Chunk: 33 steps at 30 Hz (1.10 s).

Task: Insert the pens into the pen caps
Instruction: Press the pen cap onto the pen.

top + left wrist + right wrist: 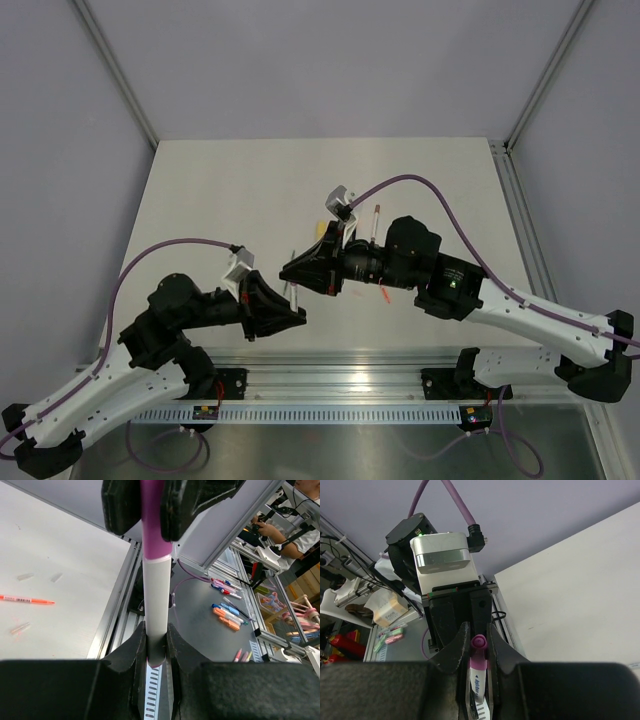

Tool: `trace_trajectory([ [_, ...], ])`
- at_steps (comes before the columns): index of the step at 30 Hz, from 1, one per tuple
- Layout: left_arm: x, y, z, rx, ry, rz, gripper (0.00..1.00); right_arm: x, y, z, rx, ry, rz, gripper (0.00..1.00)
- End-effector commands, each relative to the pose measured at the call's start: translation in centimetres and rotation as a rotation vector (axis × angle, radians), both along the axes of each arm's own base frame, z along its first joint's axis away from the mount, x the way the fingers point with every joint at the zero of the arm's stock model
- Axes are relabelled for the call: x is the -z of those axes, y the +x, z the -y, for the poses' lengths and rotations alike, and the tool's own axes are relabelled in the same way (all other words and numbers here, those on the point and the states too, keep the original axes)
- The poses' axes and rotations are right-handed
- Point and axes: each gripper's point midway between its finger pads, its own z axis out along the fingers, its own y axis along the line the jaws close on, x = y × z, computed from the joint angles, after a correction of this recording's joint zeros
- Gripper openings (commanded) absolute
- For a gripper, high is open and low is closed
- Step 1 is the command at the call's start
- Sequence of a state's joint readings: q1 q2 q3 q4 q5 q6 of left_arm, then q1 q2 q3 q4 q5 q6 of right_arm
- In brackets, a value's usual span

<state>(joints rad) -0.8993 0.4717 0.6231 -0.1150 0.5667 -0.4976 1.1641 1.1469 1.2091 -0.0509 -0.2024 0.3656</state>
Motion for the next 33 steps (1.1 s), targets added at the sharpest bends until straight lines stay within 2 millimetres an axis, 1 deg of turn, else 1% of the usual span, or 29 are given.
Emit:
trace_trajectory([
  [1, -2.9, 0.6, -0.2, -0.041, -0.073, 0.059, 0.00, 0.3, 1.2, 1.3, 0.098, -0.030, -0.031, 0.00],
  [3, -2.7, 0.8, -0.1, -0.049, -0.061, 0.055, 0.00, 1.1, 1.6, 1.5, 0.128, -0.061, -0.050, 0.00],
  [6, -2.7, 1.1, 0.0, -0.061, -0.059, 0.052, 0.00, 1.6, 2.1, 1.6, 0.156, -0.083, -0.065, 0.00],
  [9, -2.8, 1.3, 0.0, -0.068, -0.059, 0.053, 0.00, 1.7, 2.5, 1.5, 0.184, -0.082, -0.083, 0.00],
  [10, -2.8, 1.4, 0.1, -0.069, -0.058, 0.052, 0.00, 2.0, 2.5, 1.5, 0.184, -0.085, -0.087, 0.00],
  [11, -2.8, 1.4, 0.1, -0.071, -0.062, 0.054, 0.00, 1.5, 2.5, 1.4, 0.184, -0.058, -0.082, 0.00],
  [12, -2.9, 1.4, 0.2, -0.067, -0.064, 0.052, 0.00, 1.1, 2.3, 1.5, 0.177, -0.039, -0.074, 0.00],
  [14, -3.0, 1.2, 0.2, -0.056, -0.070, 0.054, 0.00, 1.3, 2.2, 1.3, 0.173, -0.022, -0.067, 0.00],
  [16, -3.1, 1.1, 0.2, -0.053, -0.073, 0.058, 0.00, 1.7, 2.1, 1.2, 0.167, -0.028, -0.064, 0.00],
  [23, -3.7, 0.6, 0.3, -0.024, -0.096, 0.059, 0.00, 2.7, 0.6, 0.2, 0.088, -0.028, -0.054, 0.00],
  [27, -4.1, 0.6, 0.1, -0.031, -0.102, 0.068, 0.00, 2.9, 0.3, 0.5, 0.084, -0.022, -0.060, 0.00],
  [33, -3.8, 1.1, 0.0, -0.058, -0.082, 0.071, 0.00, 4.2, -0.2, 0.6, 0.094, -0.068, -0.082, 0.00],
])
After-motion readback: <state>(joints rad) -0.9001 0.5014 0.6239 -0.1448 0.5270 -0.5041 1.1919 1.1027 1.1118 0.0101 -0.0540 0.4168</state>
